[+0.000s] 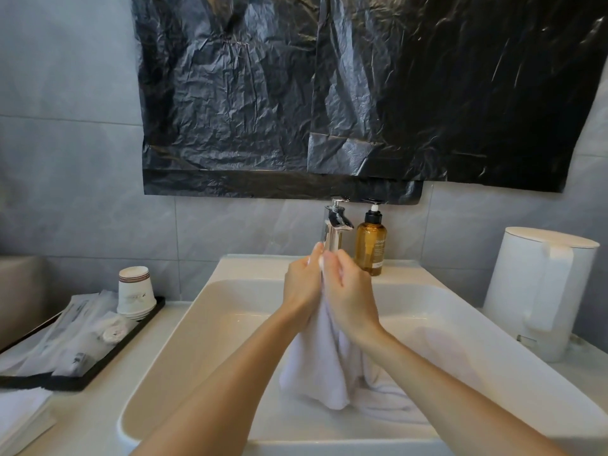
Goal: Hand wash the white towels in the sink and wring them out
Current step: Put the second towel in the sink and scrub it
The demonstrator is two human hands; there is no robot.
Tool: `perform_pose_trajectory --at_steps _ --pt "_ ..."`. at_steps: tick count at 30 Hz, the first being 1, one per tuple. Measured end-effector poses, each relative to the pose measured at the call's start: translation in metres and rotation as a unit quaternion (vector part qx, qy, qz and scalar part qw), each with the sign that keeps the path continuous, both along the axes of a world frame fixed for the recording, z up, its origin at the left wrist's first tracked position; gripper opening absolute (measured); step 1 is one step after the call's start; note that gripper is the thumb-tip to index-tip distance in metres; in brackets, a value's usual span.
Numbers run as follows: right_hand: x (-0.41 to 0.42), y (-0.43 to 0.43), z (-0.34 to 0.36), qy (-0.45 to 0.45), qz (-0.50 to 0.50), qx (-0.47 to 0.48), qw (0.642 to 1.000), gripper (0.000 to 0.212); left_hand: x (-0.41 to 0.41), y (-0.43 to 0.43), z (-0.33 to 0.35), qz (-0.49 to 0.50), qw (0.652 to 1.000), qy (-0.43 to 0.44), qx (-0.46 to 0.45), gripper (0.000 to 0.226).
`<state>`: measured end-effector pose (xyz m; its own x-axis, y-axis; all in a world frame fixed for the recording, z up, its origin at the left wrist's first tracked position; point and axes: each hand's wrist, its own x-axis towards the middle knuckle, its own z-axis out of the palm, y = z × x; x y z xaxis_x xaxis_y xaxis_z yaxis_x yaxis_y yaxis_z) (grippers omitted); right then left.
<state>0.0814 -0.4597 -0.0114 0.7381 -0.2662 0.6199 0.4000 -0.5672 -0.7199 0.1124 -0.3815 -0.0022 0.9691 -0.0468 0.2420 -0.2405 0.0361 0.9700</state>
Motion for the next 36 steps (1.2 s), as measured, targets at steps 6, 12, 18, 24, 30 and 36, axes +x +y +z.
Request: perform_pose_trajectory --at_steps 6,12,18,24,30,36 --pt "-0.003 0.004 0.002 -0.018 0.009 -0.006 1.0 0.035 -0.004 0.0 0.004 0.002 1.0 -0.006 -0.002 0.056" --pt "0.014 -0.006 0.008 0.025 -0.049 0.067 0.996 0.038 -0.016 -0.007 0.006 -0.052 0.999 -0.001 -0.012 0.05" --pt "0.013 -0.002 0.013 0.045 -0.039 0.075 0.995 0.038 -0.011 -0.004 0.006 -0.032 0.999 -0.007 -0.006 0.054" --pt "0.004 0.001 0.005 0.004 -0.012 0.011 1.0 0.036 -0.008 0.0 0.01 -0.011 1.0 0.012 -0.01 0.048" --pt "-0.006 0.004 -0.002 -0.026 0.015 -0.052 0.998 0.036 -0.006 0.0 0.002 0.024 1.0 0.019 0.005 0.055" --pt "0.007 0.0 0.005 -0.013 -0.045 0.03 0.998 0.036 -0.012 -0.007 0.003 0.003 1.0 0.002 0.008 0.052"
